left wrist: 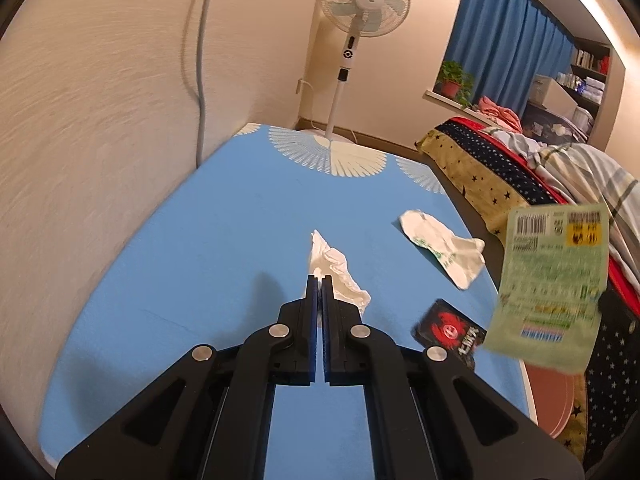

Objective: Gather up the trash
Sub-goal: 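Carry the tissue in the left gripper while the right carries the green packet to the pink bin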

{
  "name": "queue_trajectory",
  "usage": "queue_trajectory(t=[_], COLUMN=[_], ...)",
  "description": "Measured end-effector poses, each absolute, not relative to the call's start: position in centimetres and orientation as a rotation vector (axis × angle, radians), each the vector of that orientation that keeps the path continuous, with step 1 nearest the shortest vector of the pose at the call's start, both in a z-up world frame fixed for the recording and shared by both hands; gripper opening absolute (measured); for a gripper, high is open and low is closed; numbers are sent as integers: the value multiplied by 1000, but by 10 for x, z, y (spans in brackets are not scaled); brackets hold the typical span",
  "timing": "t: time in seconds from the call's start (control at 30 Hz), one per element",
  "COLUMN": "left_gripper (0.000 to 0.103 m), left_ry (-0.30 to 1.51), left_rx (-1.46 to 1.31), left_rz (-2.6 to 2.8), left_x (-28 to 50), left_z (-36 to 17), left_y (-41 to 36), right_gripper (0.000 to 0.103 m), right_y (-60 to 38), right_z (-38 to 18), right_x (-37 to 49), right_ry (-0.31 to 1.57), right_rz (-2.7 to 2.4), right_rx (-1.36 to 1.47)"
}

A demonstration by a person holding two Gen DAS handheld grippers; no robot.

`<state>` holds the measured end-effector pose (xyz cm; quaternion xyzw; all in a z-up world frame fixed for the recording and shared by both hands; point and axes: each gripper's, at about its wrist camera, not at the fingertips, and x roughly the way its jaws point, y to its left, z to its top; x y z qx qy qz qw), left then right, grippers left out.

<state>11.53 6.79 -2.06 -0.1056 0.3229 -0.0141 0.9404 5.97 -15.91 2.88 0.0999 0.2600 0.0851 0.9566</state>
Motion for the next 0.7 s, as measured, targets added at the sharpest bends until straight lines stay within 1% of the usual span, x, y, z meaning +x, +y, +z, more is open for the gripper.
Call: queue_trajectory(t=[0.3,0.7], left_gripper=[2,2], left_ry=[635,622], left_rx=[-177,-134], left_rz=[-92,-201], left_x=[98,93], left_z=[-17,-16], left_y=[39,-13], right_gripper=[0,0], right_y=[-199,-266], right_z=[40,41], right_x=[45,33], right_ry=[498,500], right_rz=[73,-115], right_rx=[183,224])
